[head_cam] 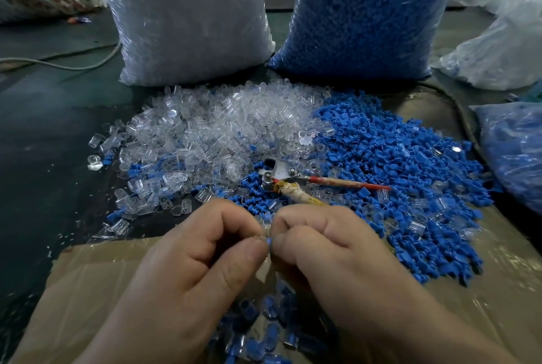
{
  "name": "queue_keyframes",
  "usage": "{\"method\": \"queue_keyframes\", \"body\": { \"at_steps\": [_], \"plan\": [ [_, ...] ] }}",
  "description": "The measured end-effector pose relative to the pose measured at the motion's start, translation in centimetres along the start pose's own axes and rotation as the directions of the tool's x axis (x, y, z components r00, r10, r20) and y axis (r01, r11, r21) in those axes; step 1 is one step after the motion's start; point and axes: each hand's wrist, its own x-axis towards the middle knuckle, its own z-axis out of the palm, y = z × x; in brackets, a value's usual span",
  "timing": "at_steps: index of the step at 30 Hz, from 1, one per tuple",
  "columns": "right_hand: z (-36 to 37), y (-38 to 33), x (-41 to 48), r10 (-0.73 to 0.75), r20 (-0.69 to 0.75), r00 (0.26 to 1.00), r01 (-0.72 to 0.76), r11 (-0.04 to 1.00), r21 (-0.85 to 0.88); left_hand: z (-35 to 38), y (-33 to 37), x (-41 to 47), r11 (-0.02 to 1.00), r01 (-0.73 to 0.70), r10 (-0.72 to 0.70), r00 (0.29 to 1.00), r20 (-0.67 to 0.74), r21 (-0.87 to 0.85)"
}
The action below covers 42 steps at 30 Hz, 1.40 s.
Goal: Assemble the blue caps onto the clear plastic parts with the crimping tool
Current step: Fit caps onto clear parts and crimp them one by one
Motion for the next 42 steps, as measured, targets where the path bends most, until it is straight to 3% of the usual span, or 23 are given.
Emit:
{"method": "queue_keyframes", "body": {
  "at_steps": [2,3,5,7,11,14,18,20,25,35,42],
  "plan": [
    [-0.4,0.1,0.0,0.033,0.017,0.999,-0.032,0.998,-0.045,-0.4,0.2,0.0,0.994,-0.018,0.019,1.0,-0.014,0.111],
    [-0.4,0.3,0.1,-0.008,-0.026,1.0,0.004,0.987,-0.161,-0.7,0.3,0.0,0.984,0.004,0.005,0.999,-0.045,0.179],
    [-0.5,0.9,0.2,-0.132,-0.114,0.985,0.066,0.887,-0.458,-1.2,0.4,0.1,0.934,0.07,-0.027,0.992,-0.125,0.351],
    [-0.6,1.1,0.2,-0.189,-0.112,0.976,0.066,0.74,-0.669,-1.3,0.5,0.3,0.844,0.119,-0.062,0.99,-0.125,0.523],
    [-0.3,2.0,0.9,-0.195,-0.067,0.979,0.063,0.593,-0.803,-0.6,0.3,0.4,0.743,0.078,-0.089,0.996,-0.018,0.665],
    [0.1,2.2,1.6,-0.205,-0.052,0.977,0.071,0.549,-0.833,-0.3,0.5,0.4,0.753,0.039,-0.087,0.995,0.04,0.657],
    [0.6,2.2,2.3,-0.171,0.015,0.985,0.099,0.497,-0.862,-0.6,-0.1,0.7,0.76,0.165,-0.062,0.981,-0.183,0.629],
    [0.5,2.3,2.4,-0.165,0.038,0.986,0.118,0.503,-0.856,-0.6,-0.6,0.9,0.716,0.226,-0.096,0.969,-0.227,0.66],
    [0.5,2.1,2.5,-0.2,0.056,0.978,0.16,0.555,-0.816,-0.2,-0.8,1.3,0.579,0.209,-0.127,0.978,-0.166,0.788],
    [0.9,2.5,2.5,-0.171,-0.048,0.984,0.064,0.592,-0.803,-0.1,-0.9,1.4,0.645,0.222,-0.137,0.975,-0.175,0.732],
    [0.9,2.1,2.3,-0.141,-0.054,0.989,0.047,0.63,-0.775,0.3,-0.8,1.4,0.583,0.155,-0.088,0.988,-0.128,0.797]
  ]
}}
